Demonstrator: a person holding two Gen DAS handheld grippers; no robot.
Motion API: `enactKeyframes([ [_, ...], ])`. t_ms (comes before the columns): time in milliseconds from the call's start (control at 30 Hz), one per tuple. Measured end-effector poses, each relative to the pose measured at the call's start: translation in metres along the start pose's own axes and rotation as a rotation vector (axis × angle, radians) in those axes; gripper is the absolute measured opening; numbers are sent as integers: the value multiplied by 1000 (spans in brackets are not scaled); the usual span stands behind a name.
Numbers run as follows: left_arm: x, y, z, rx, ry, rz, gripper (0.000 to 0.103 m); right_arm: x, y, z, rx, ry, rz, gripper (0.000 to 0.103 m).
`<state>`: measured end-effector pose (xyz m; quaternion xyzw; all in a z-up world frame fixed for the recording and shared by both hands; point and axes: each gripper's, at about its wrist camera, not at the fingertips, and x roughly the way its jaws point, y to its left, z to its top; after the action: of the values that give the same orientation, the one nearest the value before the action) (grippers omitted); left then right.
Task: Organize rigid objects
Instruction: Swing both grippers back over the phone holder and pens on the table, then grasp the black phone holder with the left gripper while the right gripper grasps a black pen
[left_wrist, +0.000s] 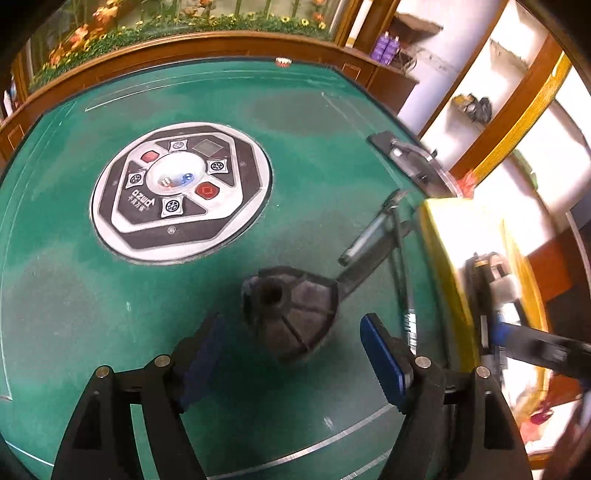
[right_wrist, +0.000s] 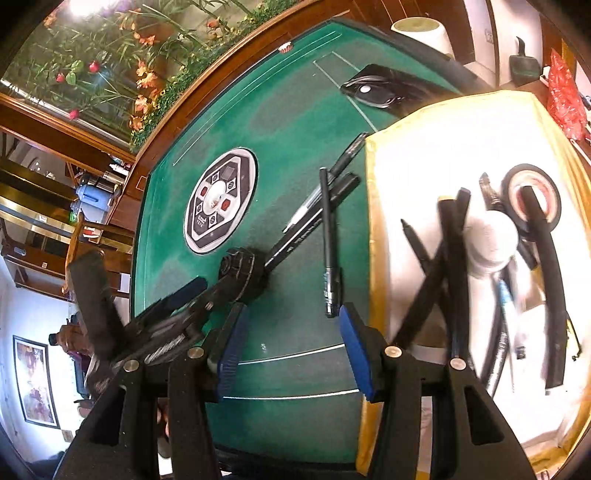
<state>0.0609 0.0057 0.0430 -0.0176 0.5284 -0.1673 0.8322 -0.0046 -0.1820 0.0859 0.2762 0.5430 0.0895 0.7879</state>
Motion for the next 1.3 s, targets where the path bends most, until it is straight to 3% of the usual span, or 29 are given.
enactKeyframes([
  [100,14,0,3,9,15,46,79,-8,-6,0,-1,-12,-5,50],
  [233,31,3,4,15,43,46,79,-12,-10,1,-11,-8,-10,50],
  [300,29,-1,0,57,22,61,71,-11,-9,2,-19,-3,-9,50],
  [500,17,13,-26,42,36,76,71,5,7,9,-82,13,-29,50],
  [633,7,20,-48,53,38,113,71,28,20,18,-162,50,-117,38],
  [1033,2,19,-61,101,20,173,71,94,23,41,-223,144,-329,37],
  [1133,1,19,-62,103,14,174,71,101,18,36,-226,157,-340,23],
  [1167,1,19,-61,102,13,173,70,100,18,34,-235,150,-344,12],
  [1300,0,20,-61,98,5,177,69,90,15,25,-198,148,-244,12],
])
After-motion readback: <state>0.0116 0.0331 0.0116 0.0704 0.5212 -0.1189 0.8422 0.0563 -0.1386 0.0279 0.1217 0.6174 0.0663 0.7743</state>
